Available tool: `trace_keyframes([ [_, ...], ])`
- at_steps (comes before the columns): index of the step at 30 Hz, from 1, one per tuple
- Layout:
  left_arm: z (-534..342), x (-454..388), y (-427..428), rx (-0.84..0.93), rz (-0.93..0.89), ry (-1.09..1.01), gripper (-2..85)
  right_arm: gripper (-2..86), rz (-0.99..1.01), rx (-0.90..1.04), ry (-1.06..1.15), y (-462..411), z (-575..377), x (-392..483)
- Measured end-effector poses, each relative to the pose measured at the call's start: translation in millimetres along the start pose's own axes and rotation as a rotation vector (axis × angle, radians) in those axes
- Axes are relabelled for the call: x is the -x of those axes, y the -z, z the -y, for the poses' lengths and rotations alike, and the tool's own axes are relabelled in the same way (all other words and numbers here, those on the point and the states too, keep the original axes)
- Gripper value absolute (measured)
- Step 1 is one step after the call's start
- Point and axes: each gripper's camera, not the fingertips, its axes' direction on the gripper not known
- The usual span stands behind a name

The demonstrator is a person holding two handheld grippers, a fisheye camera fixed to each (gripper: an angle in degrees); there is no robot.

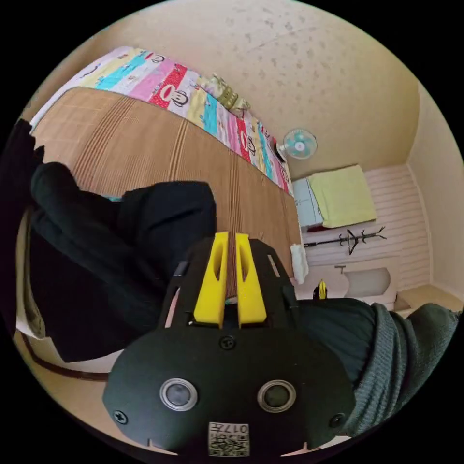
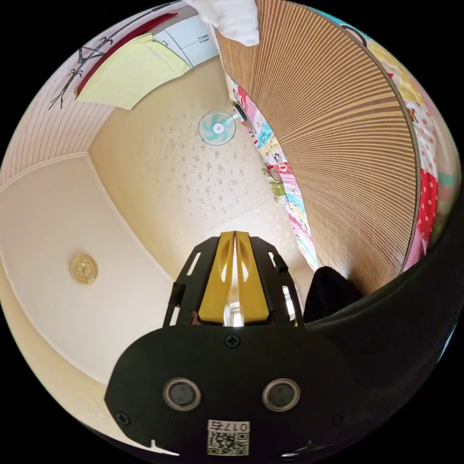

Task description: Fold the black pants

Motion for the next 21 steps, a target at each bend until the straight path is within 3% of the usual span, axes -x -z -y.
trace_keyframes([
  [2, 11.7, 16.6, 12.9, -0.022, 0.133, 0.01, 11.5, 0.3, -0.018, 0.013, 0.01, -3.9, 0.1, -3.2],
  [4, 34.2, 30.8, 0.0, 0.085, 0.101, -0.016, 17.4, 0.4, -0.004, 0.005, 0.01, -6.3, 0.9, -12.8],
  [6, 56.2, 33.6, -26.5, 0.181, 0.024, -0.067, 18.2, 0.4, 0.015, -0.01, 0.006, -7.8, 1.6, -22.4],
  [10, 79.8, 12.9, -75.1, 0.293, 0.051, -0.153, 18.0, 0.5, 0.054, -0.018, 0.004, -17.9, 2.4, -46.1],
  [12, 92.1, 21.3, -114.9, 0.361, 0.257, -0.135, 17.2, 0.5, 0.077, 0.007, 0.002, -24.9, 2.7, -55.7],
  [15, 91.2, 72.1, -126.2, 0.265, 0.45, 0.078, 17.9, 0.5, 0.105, 0.042, 0.01, -31.4, 2.3, -66.8],
  [19, 81.1, 137.6, -156.0, 0.286, 0.217, 0.251, 16.5, 0.5, 0.079, 0.094, 0.038, -29.0, 3.5, -78.1],
  [21, 83.5, 165.7, -190.7, 0.447, 0.073, 0.243, 9.1, 0.5, 0.028, 0.12, 0.021, -28.2, 4.3, -86.6],
])
